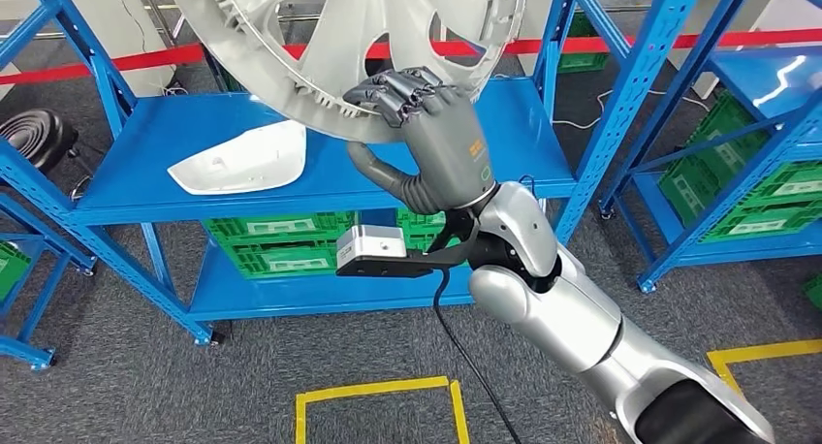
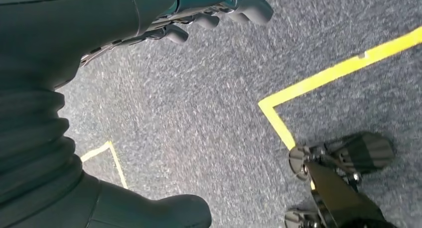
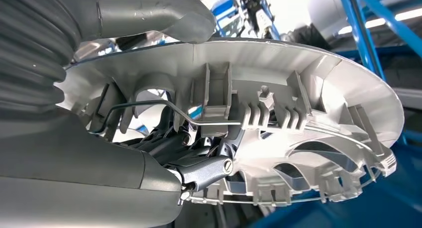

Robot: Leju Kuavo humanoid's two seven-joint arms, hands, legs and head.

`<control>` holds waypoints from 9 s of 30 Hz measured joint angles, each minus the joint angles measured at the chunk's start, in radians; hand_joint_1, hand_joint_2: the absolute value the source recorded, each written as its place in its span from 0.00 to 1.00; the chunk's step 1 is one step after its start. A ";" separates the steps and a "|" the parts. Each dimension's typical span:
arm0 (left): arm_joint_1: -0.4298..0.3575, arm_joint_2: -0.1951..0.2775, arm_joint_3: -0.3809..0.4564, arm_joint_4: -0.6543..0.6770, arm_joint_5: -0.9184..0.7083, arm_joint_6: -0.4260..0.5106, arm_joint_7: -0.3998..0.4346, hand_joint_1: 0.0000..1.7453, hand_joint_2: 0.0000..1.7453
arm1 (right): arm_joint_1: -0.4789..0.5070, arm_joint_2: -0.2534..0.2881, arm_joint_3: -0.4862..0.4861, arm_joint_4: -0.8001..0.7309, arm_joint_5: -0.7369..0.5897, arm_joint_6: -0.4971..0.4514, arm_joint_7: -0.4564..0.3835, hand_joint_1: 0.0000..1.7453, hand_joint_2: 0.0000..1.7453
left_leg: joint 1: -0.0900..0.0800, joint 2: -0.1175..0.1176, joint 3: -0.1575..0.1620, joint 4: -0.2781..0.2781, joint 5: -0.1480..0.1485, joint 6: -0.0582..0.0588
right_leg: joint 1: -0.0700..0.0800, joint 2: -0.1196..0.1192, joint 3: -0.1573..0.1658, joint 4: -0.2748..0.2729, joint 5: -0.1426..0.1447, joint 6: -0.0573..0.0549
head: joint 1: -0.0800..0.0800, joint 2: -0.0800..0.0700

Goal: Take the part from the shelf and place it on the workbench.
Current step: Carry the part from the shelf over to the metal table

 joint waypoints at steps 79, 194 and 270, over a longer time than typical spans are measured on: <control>-0.005 -0.001 0.034 -0.005 -0.013 0.003 -0.003 0.00 1.00 | 0.051 0.046 -0.035 0.060 0.064 0.010 -0.038 1.00 1.00 | 0.005 -0.001 0.100 -0.020 -0.077 0.051 | -0.008 -0.007 -0.197 0.152 -0.011 0.061 | 0.001 0.000; -0.003 -0.012 0.039 -0.002 -0.049 0.012 -0.031 0.00 1.00 | 0.031 0.039 -0.012 0.117 0.163 0.066 -0.039 1.00 1.00 | 0.002 0.053 0.058 0.001 -0.050 -0.005 | 0.004 -0.100 -0.032 0.006 0.014 0.014 | -0.021 0.000; -0.006 -0.013 0.039 -0.001 -0.055 0.003 -0.027 0.00 1.00 | 0.035 0.017 -0.010 0.103 0.181 0.092 -0.017 1.00 1.00 | 0.003 -0.080 0.060 -0.008 -0.034 0.040 | 0.001 0.012 -0.115 0.182 -0.031 0.033 | -0.005 0.000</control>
